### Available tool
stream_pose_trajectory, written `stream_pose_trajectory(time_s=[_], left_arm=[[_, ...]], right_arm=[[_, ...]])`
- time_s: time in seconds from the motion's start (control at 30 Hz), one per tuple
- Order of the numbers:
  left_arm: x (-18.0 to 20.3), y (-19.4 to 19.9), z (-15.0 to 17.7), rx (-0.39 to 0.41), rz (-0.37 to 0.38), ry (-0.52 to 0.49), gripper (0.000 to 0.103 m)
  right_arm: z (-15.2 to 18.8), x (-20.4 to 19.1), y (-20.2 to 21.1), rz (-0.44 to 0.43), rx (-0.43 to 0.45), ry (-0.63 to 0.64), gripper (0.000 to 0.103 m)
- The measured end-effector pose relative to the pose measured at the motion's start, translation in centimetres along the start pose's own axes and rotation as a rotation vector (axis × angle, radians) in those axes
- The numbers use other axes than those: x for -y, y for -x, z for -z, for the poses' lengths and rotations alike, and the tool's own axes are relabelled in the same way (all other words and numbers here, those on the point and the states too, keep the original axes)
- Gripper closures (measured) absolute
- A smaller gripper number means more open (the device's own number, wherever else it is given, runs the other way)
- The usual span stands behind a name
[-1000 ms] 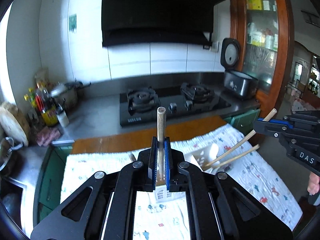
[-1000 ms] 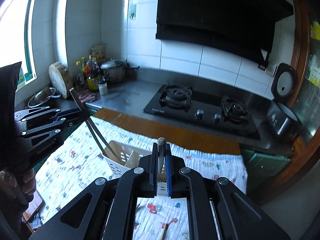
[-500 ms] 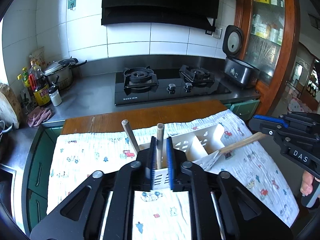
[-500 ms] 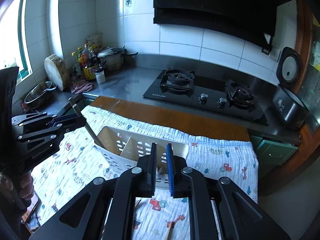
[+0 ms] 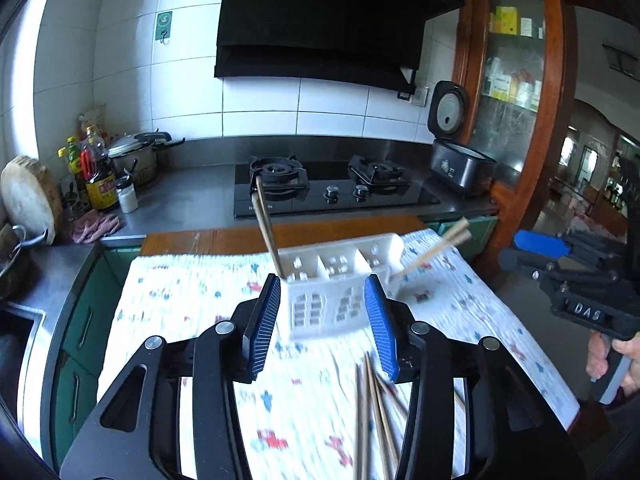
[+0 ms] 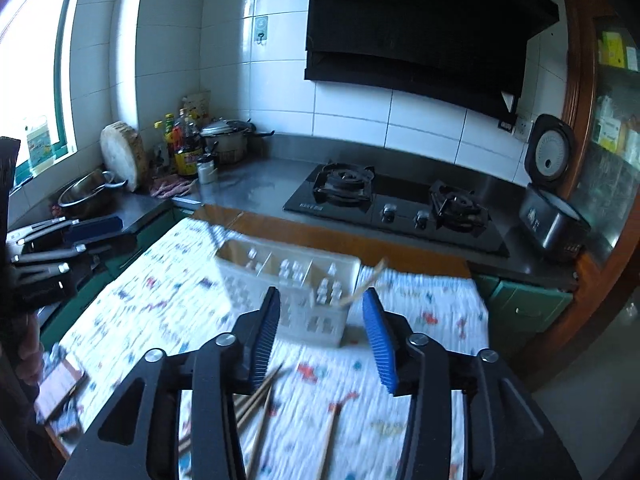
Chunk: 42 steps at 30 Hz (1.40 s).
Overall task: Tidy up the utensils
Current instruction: 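Close the right tool on a chopstick while the left tool grasps another chopstick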
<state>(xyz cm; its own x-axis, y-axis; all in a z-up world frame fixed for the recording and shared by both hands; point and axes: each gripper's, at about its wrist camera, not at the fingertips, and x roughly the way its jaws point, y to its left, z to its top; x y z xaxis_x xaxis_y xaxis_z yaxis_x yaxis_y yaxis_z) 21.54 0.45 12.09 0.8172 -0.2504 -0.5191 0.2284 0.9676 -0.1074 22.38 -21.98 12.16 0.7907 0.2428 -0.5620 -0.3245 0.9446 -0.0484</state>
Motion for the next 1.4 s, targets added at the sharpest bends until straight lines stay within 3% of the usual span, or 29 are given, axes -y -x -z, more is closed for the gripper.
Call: stream_pose_trajectory(time_s=[0.33,0.7,0.87,1.07,1.4], left_arm=[[0.6,4.5,8.8,-0.008,-0.003,0.036,0.059],[0.3,3.4,16.8,-0.13,0.019,0.07,0.059],[1.0,1.5,19.5,-0.201,0.043,0.053,0.06],[2.0,-1.1,21.1,-0.273,0.051,0.026,0.08],[2.2,-4.6,22.2,-0.348,0.05,0.031,0.089]], right_arm=[[12.4,-1.6,2.5,-0.007,-0.056,-0.029,0.06],[22.9,-0.6,1.4,-0.001,-0.166,-0.153,0.068],[24.8,-0.6,1.0,0.028,-0.183,-0.157,0.07],[25.8,-0.6,0.1,0.035,-0.204,-0.172,0.078],[26.2,-0.4,-0.9,0.035,-0.224,-0.195,0.086]])
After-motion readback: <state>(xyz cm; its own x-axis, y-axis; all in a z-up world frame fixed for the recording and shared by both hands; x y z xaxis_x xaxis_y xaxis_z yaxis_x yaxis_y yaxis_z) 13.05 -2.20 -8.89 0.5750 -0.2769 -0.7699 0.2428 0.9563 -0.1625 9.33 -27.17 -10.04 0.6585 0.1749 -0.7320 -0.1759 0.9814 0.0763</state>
